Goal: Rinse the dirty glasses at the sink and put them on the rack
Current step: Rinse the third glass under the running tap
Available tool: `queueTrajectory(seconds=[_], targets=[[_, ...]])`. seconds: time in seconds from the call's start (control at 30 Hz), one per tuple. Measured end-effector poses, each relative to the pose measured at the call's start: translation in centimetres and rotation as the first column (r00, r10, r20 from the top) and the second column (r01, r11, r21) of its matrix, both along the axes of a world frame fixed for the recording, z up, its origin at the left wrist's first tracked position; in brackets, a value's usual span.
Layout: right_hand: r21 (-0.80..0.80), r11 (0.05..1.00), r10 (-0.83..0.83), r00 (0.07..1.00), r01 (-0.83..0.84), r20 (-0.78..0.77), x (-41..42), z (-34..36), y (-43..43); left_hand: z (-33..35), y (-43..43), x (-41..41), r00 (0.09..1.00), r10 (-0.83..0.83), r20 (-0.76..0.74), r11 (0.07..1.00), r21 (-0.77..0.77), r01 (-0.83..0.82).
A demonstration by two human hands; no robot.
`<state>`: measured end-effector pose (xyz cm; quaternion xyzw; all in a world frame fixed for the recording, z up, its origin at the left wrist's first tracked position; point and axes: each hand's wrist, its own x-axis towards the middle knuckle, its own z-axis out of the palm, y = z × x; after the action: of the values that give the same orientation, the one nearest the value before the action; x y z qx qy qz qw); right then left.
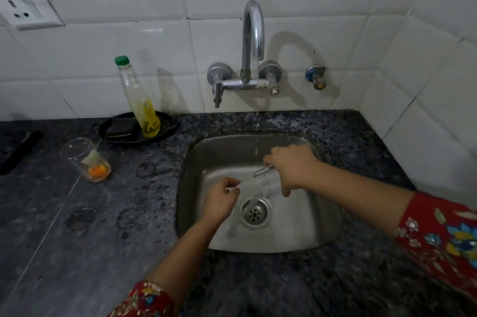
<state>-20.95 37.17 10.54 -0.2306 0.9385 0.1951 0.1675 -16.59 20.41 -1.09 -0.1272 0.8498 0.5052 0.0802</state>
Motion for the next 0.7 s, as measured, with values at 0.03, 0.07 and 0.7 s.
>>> queueTrajectory(seconds=[0.03, 0.07, 0.7], targets=[[0.017, 0.999, 0.034, 0.998, -0.034, -0.043, 0.3, 0.1, -0.2, -0.2, 0.1, 0.3, 1.000, -0.014, -0.008, 0.999, -0.047, 0.014], [0.039, 0.997, 0.072, 0.994, -0.068, -0.086, 0.5, 0.0, -0.4, -0.4, 0.1, 0.6, 0.999, -0.028, -0.020, 0.994, -0.103, 0.026], [-0.558, -0.223, -0.013, 0.570, 0.799, 0.821, 0.2, -2.2, -7.2, 5.8, -12.1, 1.4, 0.905, 0.351, -0.239, 0.899, 0.355, -0.255]])
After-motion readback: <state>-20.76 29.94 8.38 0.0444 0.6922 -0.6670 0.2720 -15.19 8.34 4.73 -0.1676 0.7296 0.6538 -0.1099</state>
